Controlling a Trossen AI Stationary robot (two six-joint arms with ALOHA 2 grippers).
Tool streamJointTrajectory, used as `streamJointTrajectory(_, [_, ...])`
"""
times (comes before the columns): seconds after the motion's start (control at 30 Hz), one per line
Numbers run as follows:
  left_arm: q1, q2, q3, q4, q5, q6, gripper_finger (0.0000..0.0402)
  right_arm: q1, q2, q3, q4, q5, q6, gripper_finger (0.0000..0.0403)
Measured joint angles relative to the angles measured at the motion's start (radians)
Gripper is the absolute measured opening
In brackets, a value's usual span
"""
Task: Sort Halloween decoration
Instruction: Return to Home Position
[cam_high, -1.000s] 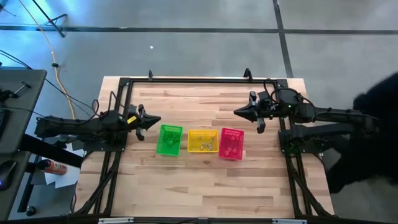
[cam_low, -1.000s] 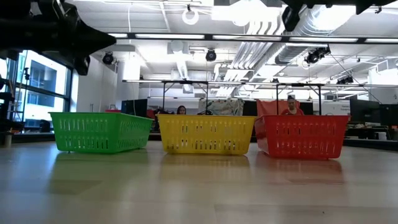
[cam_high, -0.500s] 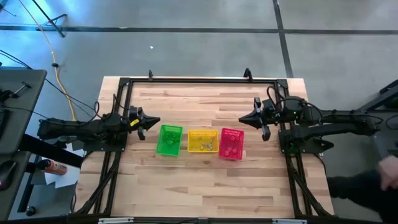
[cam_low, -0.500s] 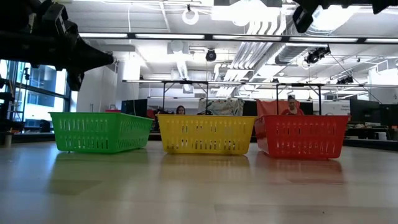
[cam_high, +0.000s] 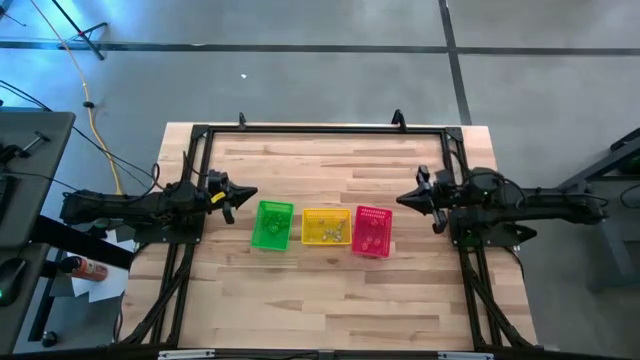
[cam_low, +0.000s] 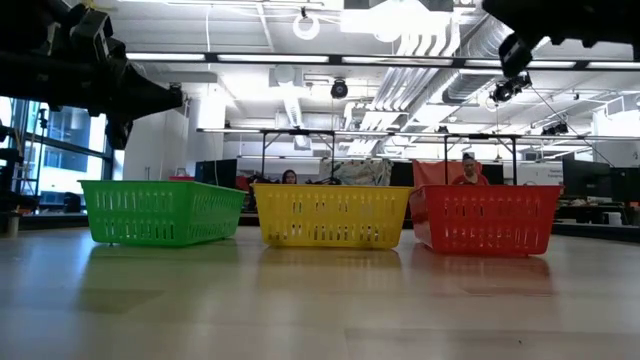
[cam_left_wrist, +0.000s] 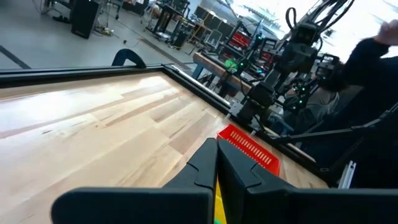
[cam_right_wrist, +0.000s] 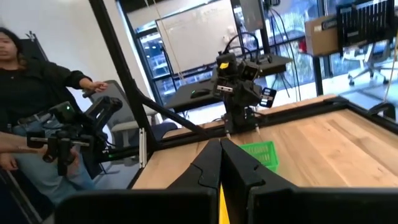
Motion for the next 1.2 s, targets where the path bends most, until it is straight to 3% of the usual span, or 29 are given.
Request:
streamJointTrajectory(0.43, [0.0,0.0,0.0,-0.001,0.002,0.0,0.0001,0.0,-0.307,-0.304,0.101,0.001,-0.04,0.0])
streamJointTrajectory(0.57, [0.0,0.0,0.0,-0.001,0.002,0.0,0.0001,0.0,-0.36,-0.316,0.065,0.015,-0.076,0.0])
streamJointTrajectory(0.7, [0.0,0.0,0.0,-0.001,0.002,0.0,0.0001,0.0,-0.381,-0.316,0.041,0.016,-0.131,0.0])
streamJointTrajectory(0.9, [0.0,0.0,0.0,-0.001,0.002,0.0,0.0003,0.0,-0.379,-0.316,-0.154,0.042,-0.1,0.0])
streamJointTrajectory(1.2, [0.0,0.0,0.0,-0.001,0.002,0.0,0.0003,0.0,-0.351,-0.316,-0.16,0.063,-0.077,0.0])
